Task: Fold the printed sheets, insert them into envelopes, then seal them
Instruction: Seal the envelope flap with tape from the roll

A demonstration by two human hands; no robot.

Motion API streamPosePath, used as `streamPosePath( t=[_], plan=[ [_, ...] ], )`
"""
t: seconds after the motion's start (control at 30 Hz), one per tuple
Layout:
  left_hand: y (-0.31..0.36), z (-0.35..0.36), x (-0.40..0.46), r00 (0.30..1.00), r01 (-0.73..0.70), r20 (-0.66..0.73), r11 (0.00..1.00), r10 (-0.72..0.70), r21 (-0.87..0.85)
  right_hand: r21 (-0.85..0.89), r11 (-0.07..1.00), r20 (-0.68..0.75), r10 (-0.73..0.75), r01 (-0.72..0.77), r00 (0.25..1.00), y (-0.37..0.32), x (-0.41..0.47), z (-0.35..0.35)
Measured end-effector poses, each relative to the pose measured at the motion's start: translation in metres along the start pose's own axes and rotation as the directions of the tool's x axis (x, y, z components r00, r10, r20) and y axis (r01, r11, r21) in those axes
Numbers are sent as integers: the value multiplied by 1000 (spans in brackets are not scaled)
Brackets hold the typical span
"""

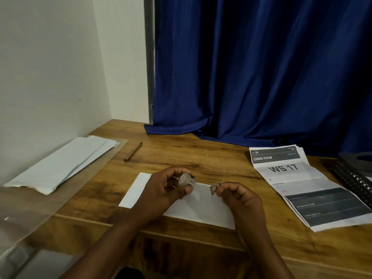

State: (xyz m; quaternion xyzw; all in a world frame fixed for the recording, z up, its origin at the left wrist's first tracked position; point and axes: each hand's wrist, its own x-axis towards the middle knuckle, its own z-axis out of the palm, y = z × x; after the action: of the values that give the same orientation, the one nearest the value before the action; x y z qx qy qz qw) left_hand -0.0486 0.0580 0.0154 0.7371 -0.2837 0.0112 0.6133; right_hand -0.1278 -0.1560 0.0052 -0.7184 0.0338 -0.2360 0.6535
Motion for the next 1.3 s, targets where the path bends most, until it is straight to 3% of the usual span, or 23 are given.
streamPosePath(
  t=[0.1, 0.27, 0.4, 0.5, 0.73, 0.8, 0.87, 0.97, 1.03, 1.1, 1.2, 1.3],
  plan=[
    [5, -11, 0, 996, 1, -91, 1000, 2, 25, -73, 997, -2, 9, -9, 1000, 1, -1, 1],
    [11, -68, 1, 958, 102, -287, 965, -29, 242, -110, 993, -7, 51, -51, 999, 4, 0, 0],
    [7, -124, -4, 888, 297, -459, 801, -31, 519, -126, 991, -11, 43, -44, 999, 5, 1, 1],
    [-6, -145, -14, 881, 378, -468, 685, -61, 623, -129, 990, -14, 48, -49, 999, 7, 2, 1],
    [-14, -143, -17, 914, 384, -401, 447, -59, 808, -103, 993, -24, 51, -53, 998, 8, 3, -2],
    [-6, -129, -11, 918, 359, -396, 451, -13, 817, -71, 997, -24, 42, -43, 999, 6, 2, -3],
    [4, -101, -6, 947, 223, -315, 573, 66, 788, -15, 999, -12, 40, -40, 999, 4, 1, -6],
    [13, -43, -3, 999, -22, -13, 723, 42, 690, 76, 996, -3, 35, -35, 999, 0, 0, -8],
    [8, -8, -1, 979, -166, 201, 700, 32, 695, 125, 989, -5, 77, -75, 997, -2, 0, -8],
    [1, 16, 0, 951, -215, 307, 677, -18, 704, 202, 967, 15, 155, -155, 988, -4, 2, -12],
    [-10, 31, 1, 935, -214, 345, 651, -78, 728, 326, 903, 84, 268, -281, 960, -6, 9, -29],
    [-17, 29, 0, 928, -224, 361, 641, -89, 734, 197, 933, 149, 274, -300, 950, -8, 20, -49]
  ],
)
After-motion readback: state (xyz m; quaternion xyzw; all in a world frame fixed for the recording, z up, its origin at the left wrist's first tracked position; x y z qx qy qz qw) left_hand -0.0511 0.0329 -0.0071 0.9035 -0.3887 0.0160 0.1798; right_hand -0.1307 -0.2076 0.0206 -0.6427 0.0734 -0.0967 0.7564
